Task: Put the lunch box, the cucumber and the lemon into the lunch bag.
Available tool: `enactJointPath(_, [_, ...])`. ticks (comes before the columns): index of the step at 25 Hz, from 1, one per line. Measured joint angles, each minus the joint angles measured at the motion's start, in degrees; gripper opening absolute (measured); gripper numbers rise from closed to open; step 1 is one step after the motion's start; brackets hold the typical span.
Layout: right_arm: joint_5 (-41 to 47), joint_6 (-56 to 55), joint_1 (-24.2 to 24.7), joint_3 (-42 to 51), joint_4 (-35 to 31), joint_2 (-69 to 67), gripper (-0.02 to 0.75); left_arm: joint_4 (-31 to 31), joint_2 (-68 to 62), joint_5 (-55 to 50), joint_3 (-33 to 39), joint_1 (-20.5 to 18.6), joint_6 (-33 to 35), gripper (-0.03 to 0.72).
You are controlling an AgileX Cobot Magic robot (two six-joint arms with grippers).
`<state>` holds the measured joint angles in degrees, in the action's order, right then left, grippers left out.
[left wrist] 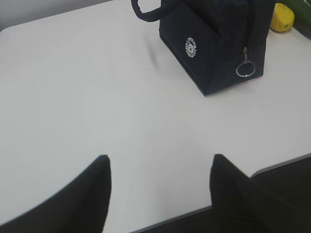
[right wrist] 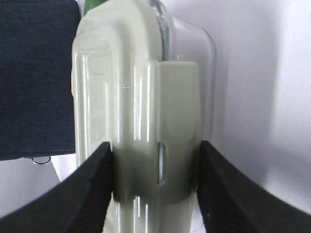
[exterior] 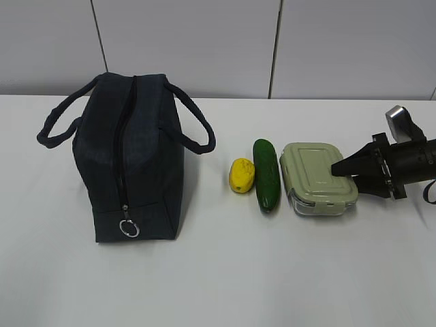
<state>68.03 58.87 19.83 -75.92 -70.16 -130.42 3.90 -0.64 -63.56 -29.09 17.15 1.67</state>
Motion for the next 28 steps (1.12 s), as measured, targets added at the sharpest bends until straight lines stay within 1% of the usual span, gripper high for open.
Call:
enactJointPath(15, [0.0, -0.43, 0.0, 0.0, 0.0, 0.12, 0.386, 0.0, 0.0, 0.0, 0.0, 0.0, 0.0, 0.447])
enactJointPath(28, [-1.71, -2.41, -0.22, 0.0, 2.26, 2.21, 0.384, 0.0, 0.0, 0.0, 0.0, 0.0, 0.0, 0.447])
